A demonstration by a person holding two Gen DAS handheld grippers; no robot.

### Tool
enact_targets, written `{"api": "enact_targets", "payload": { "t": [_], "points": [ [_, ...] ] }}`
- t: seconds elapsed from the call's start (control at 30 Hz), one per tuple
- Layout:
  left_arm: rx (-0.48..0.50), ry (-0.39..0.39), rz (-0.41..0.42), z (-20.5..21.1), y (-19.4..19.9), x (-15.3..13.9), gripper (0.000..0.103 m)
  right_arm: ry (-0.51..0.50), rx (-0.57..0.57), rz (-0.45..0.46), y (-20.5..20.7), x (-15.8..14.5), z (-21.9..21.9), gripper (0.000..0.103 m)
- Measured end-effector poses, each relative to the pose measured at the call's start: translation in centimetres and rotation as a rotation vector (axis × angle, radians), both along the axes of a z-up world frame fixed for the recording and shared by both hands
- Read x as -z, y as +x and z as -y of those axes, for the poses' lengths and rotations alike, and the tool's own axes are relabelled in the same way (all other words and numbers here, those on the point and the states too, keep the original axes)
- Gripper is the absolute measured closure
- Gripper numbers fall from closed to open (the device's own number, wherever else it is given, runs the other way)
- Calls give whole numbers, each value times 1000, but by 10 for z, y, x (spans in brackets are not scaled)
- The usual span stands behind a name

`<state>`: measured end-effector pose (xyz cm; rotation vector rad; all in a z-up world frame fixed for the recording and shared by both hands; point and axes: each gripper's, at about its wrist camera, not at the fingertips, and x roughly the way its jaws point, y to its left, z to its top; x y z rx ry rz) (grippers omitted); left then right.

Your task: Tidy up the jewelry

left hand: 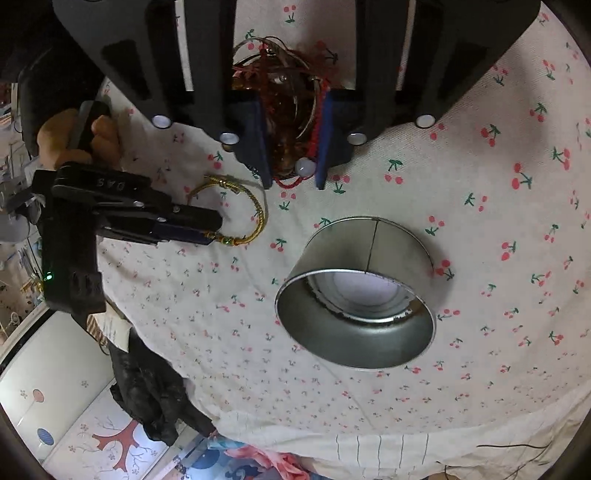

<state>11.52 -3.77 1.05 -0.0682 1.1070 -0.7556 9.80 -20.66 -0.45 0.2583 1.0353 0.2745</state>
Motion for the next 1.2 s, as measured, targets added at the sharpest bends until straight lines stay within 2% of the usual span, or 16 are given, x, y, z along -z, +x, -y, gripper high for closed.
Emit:
{"api": "enact_targets", "payload": {
  "t": [0.23,0.3,0.37,0.43,0.5,0.57,0.73,0.8,0.83,0.87,0.9,0.93,0.97,1.07,1.1,1.2],
  "points": [
    [2,-82,-14,-17,-3,-17,94,3,-2,-1,0,0,0,66],
    [-19,-70,-30,-21,1,-18,93,12,-14,1,-1,0,-2,56],
    [-51,-51,-33,-27,5,-14,85,-8,-30,7,-1,0,-6,53],
    [-74,-66,-44,-32,8,-10,85,-19,-35,9,-2,1,-7,53],
    [-70,-74,-33,-32,9,-12,89,-12,-33,6,-2,1,-7,53],
    [-56,-73,-14,-29,7,-14,101,-13,-34,6,-2,1,-7,53],
    [-33,-49,-38,-27,8,-9,100,-30,-41,5,-2,2,-9,53],
    [-49,-47,-56,-29,10,-4,88,-29,-40,3,-1,2,-10,53],
    [-68,-43,-58,-31,11,-1,68,-29,-40,2,-1,2,-10,53],
    [-86,-51,-64,-32,13,1,53,-30,-40,2,-1,2,-10,53],
    [-91,-70,-73,-33,14,3,53,-32,-41,3,-1,2,-10,53],
    [-84,-88,-89,-32,14,5,55,-33,-41,3,-2,2,-10,53],
    [-67,-108,-113,-31,15,8,70,-32,-41,2,-2,2,-10,53],
    [-36,-147,-158,-28,14,14,88,-30,-40,2,-1,2,-10,53],
    [-36,-154,-153,-29,13,12,93,-30,-40,2,-1,2,-10,53],
    [-55,-195,-155,-33,14,7,94,-31,-40,2,-1,2,-11,53]
  ]
}}
